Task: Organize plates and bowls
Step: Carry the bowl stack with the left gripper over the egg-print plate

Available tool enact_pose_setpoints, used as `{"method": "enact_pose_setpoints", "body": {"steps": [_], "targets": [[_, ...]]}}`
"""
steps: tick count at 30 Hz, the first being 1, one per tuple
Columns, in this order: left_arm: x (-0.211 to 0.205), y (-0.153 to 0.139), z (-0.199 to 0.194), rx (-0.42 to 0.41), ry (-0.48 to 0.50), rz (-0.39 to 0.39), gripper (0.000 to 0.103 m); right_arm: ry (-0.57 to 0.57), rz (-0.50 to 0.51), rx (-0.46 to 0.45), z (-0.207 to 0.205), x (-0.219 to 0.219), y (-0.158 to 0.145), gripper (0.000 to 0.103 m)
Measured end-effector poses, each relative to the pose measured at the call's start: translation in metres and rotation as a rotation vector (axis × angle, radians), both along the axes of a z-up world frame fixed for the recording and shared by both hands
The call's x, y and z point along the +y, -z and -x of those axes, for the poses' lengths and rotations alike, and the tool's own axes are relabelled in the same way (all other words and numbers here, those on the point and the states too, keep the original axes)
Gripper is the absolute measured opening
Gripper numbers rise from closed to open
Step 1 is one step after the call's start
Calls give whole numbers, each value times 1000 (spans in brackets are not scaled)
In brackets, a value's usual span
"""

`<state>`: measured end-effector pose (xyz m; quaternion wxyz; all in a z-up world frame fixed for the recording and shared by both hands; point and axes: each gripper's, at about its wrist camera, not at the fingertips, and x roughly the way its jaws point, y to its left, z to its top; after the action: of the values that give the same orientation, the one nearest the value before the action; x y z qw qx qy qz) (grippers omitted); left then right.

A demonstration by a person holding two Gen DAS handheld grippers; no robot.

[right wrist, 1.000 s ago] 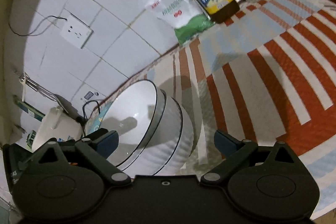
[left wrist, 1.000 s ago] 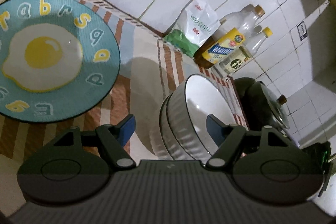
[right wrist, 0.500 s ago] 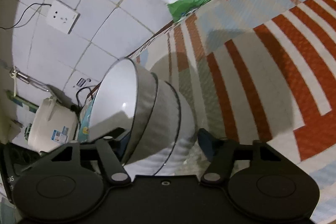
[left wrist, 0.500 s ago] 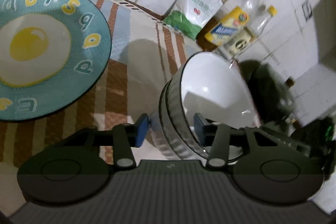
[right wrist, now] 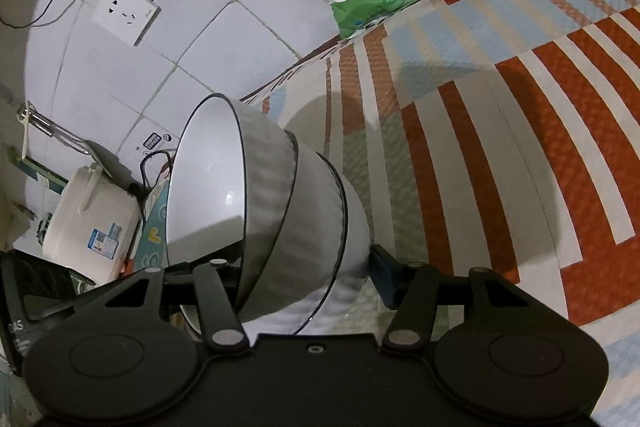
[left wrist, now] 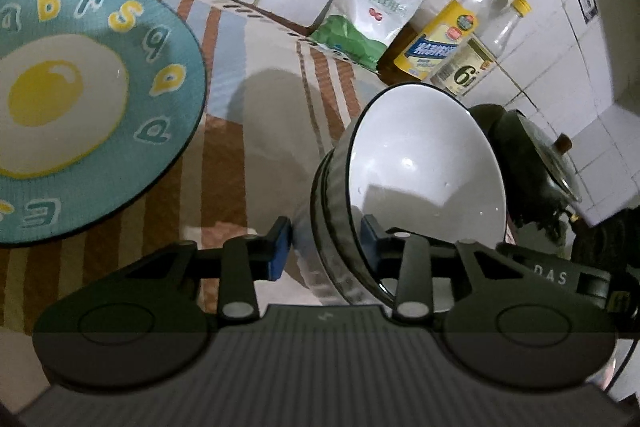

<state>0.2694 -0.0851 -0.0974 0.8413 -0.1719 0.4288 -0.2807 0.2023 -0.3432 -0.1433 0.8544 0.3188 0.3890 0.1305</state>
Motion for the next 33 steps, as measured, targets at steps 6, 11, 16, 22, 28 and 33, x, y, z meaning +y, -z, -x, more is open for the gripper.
{"method": "enact_pose_setpoints", "body": {"steps": [6, 11, 16, 22, 28, 33], "targets": [[-3, -2, 6, -36, 0, -27, 37, 11, 10, -8, 4, 1, -1, 56], [-1, -4, 6, -27, -1, -33, 37, 7, 3, 14, 5, 1, -3, 55], [1, -5, 8, -14, -6, -47, 37, 4, -13, 35, 6, 3, -2, 55], [8, -11, 14, -15, -10, -53, 37, -4, -18, 42, 9, 8, -8, 55], [21, -24, 22, -20, -23, -56, 37, -21, -18, 46, 14, 21, -23, 55], [39, -43, 34, -42, -38, -64, 37, -38, -37, 44, 19, 36, -37, 54]]}}
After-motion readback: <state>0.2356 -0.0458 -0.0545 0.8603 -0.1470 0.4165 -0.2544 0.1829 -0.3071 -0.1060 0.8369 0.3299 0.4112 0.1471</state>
